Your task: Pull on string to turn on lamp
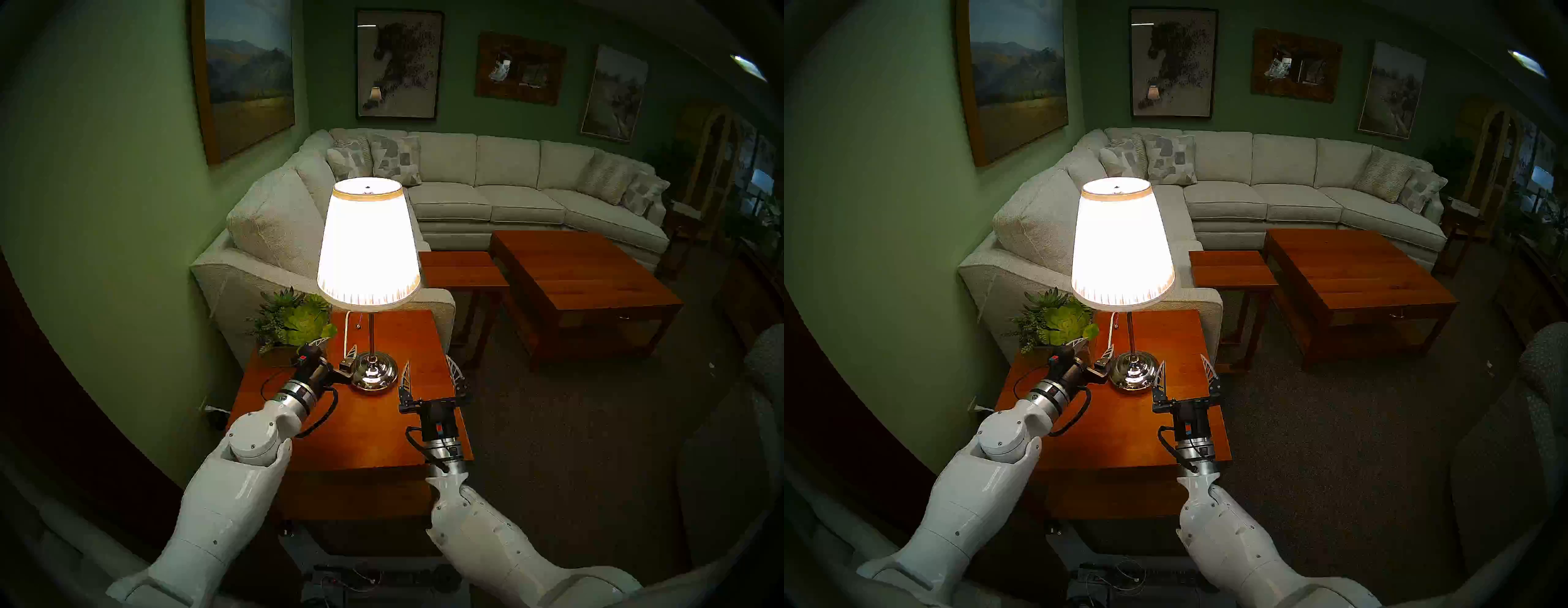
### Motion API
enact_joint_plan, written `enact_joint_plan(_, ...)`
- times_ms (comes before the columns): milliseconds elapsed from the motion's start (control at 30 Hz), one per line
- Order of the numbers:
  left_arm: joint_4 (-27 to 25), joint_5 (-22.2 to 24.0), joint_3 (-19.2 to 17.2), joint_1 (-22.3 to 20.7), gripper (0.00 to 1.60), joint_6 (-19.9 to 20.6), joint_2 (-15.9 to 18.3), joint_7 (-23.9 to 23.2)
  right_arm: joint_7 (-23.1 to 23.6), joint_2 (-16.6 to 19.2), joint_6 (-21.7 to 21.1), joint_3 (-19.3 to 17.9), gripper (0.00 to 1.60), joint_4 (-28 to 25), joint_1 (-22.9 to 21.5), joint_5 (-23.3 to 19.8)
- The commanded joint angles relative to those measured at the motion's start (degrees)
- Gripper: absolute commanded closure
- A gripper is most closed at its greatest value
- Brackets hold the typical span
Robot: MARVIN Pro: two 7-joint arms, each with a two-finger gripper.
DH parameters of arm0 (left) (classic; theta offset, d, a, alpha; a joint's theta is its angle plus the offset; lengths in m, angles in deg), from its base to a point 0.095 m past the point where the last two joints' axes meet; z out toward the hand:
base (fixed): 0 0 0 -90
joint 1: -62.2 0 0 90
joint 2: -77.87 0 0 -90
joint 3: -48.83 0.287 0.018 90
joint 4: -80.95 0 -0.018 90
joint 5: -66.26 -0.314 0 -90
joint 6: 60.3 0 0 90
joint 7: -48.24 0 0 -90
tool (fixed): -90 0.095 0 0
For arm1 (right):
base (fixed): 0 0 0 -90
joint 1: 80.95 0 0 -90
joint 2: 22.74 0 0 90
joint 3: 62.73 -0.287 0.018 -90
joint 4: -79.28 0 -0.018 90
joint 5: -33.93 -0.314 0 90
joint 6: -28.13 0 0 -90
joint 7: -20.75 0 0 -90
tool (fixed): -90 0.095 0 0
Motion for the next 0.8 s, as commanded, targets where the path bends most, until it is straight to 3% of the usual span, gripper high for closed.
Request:
enact_joint_plan(0,-6.5,1.3,-3.3,3.7,0.14,-1.9,2.1,0.4,-0.2,-0.1,0.3,-0.1,0.0,-1.5,-1.1,0.0)
enact_joint_plan(67,-7.8,1.8,-4.6,5.1,0.04,-1.6,2.8,0.8,-0.2,-0.1,0.3,-0.1,0.0,-1.5,-1.1,0.0)
enact_joint_plan(367,-11.5,5.9,-10.3,10.4,0.0,-2.4,3.3,2.0,-0.2,-0.1,0.3,-0.1,0.0,-1.5,-1.1,0.0)
enact_joint_plan(767,-10.6,9.4,-11.5,12.4,0.0,-2.9,3.0,0.2,-0.1,-0.1,0.3,-0.1,0.0,-1.7,-1.0,-0.1)
